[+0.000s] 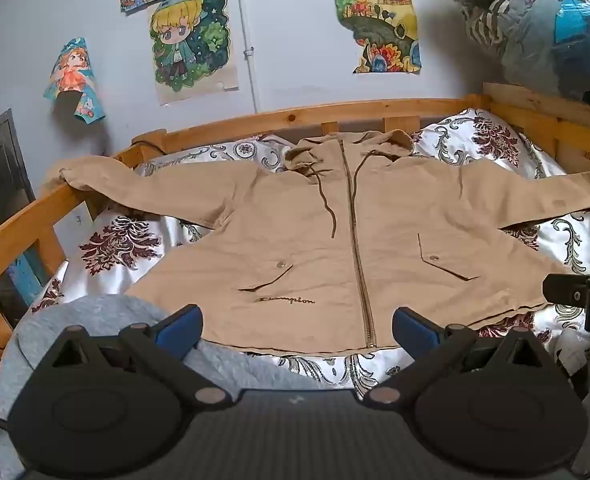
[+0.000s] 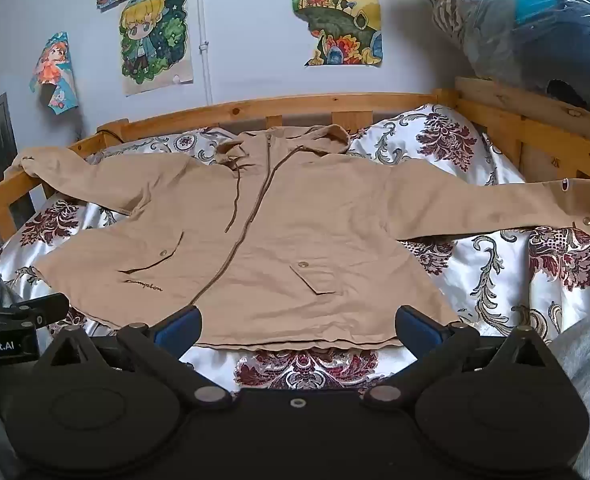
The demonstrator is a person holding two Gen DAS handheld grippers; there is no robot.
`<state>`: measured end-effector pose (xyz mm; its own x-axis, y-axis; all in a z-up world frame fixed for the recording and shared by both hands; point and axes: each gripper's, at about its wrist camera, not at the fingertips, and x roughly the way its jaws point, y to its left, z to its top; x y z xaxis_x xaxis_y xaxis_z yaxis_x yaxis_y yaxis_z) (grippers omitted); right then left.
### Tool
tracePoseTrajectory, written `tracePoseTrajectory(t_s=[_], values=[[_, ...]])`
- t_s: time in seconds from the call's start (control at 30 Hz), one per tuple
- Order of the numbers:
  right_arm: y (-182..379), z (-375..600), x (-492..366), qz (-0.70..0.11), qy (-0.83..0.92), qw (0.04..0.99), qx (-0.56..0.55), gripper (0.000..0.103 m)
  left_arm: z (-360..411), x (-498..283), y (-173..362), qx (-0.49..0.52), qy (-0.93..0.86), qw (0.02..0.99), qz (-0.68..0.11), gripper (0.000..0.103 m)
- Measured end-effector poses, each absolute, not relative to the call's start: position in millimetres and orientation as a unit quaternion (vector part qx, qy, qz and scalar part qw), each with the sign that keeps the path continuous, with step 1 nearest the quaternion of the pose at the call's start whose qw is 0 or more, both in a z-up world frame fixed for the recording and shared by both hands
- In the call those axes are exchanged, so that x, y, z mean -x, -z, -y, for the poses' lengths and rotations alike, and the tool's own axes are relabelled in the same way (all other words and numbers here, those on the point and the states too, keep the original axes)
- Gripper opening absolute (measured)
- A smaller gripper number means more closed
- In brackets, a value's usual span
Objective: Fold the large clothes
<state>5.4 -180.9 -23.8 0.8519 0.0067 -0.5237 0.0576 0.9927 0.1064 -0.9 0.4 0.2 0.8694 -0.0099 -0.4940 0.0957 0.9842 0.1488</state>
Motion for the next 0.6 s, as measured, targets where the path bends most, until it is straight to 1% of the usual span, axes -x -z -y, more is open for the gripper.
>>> tracePoseTrajectory(t_s=[0.37,0.6], values=[[18,183,-6,-0.279,0.014,0.958,-0.062,0.102,5,2,1,-0.09,0.027,0.96,-0.264,0.103],[28,180,-8,-0.284,0.018,0.957,-0.06,0.102,7,3,-1,-0.09,0.026,0.96,-0.265,0.103]])
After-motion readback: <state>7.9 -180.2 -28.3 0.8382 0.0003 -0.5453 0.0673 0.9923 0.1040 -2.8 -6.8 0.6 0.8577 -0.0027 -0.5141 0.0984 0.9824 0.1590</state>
